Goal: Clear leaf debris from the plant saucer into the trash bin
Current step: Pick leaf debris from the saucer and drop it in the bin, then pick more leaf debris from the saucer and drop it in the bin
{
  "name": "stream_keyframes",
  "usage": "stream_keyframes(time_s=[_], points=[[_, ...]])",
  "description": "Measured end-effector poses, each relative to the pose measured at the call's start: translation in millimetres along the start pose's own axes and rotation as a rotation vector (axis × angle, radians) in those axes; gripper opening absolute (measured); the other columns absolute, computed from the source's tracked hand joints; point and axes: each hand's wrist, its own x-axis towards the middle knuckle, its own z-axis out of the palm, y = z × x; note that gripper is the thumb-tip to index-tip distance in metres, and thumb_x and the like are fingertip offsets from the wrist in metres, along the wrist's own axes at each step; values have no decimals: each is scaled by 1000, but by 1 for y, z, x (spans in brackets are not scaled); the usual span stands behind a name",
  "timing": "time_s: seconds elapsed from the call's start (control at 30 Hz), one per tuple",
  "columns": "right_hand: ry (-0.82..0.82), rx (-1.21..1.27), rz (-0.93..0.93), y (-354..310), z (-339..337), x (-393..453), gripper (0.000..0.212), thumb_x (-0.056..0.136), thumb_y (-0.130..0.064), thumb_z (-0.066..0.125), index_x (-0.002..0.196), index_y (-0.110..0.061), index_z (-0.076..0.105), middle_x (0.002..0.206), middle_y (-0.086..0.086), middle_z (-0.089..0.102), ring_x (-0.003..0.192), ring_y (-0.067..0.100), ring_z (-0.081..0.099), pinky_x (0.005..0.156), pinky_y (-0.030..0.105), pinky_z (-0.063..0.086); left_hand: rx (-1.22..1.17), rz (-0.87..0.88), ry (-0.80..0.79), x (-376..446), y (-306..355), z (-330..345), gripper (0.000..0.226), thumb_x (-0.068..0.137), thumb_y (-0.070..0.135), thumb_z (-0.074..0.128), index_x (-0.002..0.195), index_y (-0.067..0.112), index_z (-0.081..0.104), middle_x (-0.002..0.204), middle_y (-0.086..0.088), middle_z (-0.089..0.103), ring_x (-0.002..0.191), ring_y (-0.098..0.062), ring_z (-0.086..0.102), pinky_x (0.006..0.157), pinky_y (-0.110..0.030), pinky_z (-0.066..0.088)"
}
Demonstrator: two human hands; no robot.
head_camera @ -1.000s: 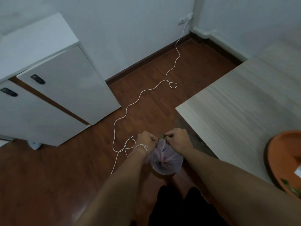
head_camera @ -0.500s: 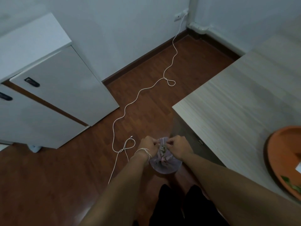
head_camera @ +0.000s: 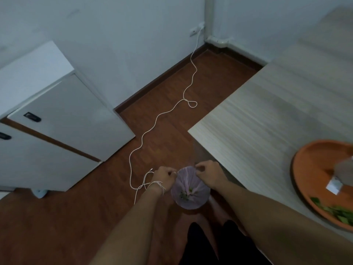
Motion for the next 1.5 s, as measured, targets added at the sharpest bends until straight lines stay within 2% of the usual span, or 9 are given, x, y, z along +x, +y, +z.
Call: stream_keyframes(time_s=[0.23, 0.43, 0.63, 0.8, 0.93, 1.0, 1.07, 1.3, 1.5], points=[[216, 169, -33, 4, -59, -25, 29, 83, -23, 69, 111, -14, 74, 113, 3, 74, 101, 15, 66, 84, 17, 42, -9, 92, 108, 6, 45, -4, 23, 87, 20, 57, 104, 14, 72, 101, -11, 76, 99, -26, 70, 93, -38, 55], [457, 275, 20, 62, -143, -66, 31, 79, -24, 73, 108, -15, 75, 103, 3, 76, 87, 13, 66, 86, 30, 54, -118, 238, 49, 39, 115, 39, 36, 71, 47, 50, 97, 28, 67, 86, -3, 77, 79, -21, 75, 78, -49, 60], [664, 246, 195, 171, -214, -141, 18, 79, -20, 67, 87, -5, 74, 87, 12, 75, 81, 27, 68, 74, 40, 56, 67, 452, -163, 6, 246, 121, 20, 84, 21, 60, 102, 22, 68, 90, -6, 76, 81, -21, 72, 84, -45, 58], [732, 215, 325, 241, -237, -189, 10, 77, -25, 69, 75, -16, 71, 70, -5, 68, 66, 10, 59, 60, 26, 41, 242, 609, -339, -24, 322, 191, 26, 84, 20, 62, 110, 20, 67, 98, -5, 74, 90, -19, 68, 88, -31, 54], [652, 180, 319, 270, -239, -207, 19, 71, -30, 65, 88, -28, 73, 78, -8, 74, 71, 6, 63, 66, 30, 53, 433, 704, -498, -50, 350, 226, 32, 84, 20, 65, 115, 17, 65, 103, -6, 71, 98, -22, 65, 89, -30, 52], [528, 108, 312, 277, -243, -211, 7, 70, -25, 64, 64, -22, 65, 62, -4, 65, 60, 10, 56, 63, 35, 52, 519, 758, -559, -58, 358, 237, 30, 80, 17, 64, 110, 19, 67, 103, -7, 71, 99, -24, 64, 89, -32, 53], [370, -28, 288, 275, -244, -213, 30, 73, -22, 64, 48, -22, 46, 53, -4, 51, 54, 12, 47, 59, 33, 44, 650, 797, -599, -64, 359, 245, 30, 79, 20, 66, 109, 18, 68, 108, -8, 70, 102, -27, 63, 90, -33, 51], [110, -300, 347, 257, -227, -194, 17, 78, -31, 66, 70, -16, 63, 80, 7, 67, 75, 26, 61, 70, 36, 53, 897, 861, -664, -65, 351, 260, 23, 79, 28, 68, 101, 20, 74, 109, -8, 70, 102, -29, 63, 91, -36, 52], [107, -404, 327, 253, -216, -187, 47, 75, -58, 70, 87, -12, 67, 93, 13, 69, 86, 32, 64, 72, 36, 49, 1000, 882, -570, -64, 347, 267, 29, 81, 27, 65, 106, 11, 67, 113, -18, 66, 106, -37, 61, 93, -42, 52]])
